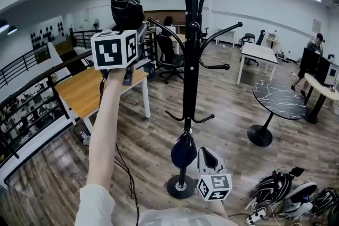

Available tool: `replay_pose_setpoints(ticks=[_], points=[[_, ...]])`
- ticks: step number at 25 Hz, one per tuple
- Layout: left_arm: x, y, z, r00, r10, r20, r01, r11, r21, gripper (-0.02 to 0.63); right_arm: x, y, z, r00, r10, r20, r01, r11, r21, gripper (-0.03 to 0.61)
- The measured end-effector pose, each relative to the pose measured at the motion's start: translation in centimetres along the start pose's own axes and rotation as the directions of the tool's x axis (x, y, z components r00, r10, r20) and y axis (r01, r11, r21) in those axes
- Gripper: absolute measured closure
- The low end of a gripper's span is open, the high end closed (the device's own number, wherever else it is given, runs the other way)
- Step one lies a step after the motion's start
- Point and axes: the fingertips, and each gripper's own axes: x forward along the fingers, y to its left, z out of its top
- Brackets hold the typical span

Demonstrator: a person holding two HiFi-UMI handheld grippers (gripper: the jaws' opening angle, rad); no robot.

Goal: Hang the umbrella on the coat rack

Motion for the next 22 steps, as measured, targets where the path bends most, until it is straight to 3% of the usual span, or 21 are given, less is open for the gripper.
replay_pose_setpoints(ticks=[5,8,14,22], points=[[0.7,0.4,-0.8,0.998,0.044,-0.047,-0.041,0.998,0.054,0.305,-0.4,-0.7,-0.3,1.000,-0.003,-0.006,0.003,1.000,0.000,0.548],[0.8,-0.2,-0.7,0.998,0.058,-0.032,-0.055,0.995,0.085,0.305,-0.5,-1.0,-0.2,1.000,-0.006,-0.010,0.006,1.000,0.000,0.548],[0.4,-1.8,-1.0,0.999,0.030,-0.033,-0.029,0.999,0.043,0.305,0.0,-1.4,-0.6,1.000,-0.003,-0.025,0.003,1.000,0.008,0.548],[-1.4,-2.4,-0.2,0.992,0.129,0.019,-0.130,0.985,0.110,0.305,0.2,-1.3,-1.0,0.999,0.010,-0.041,-0.010,1.000,0.010,0.548]])
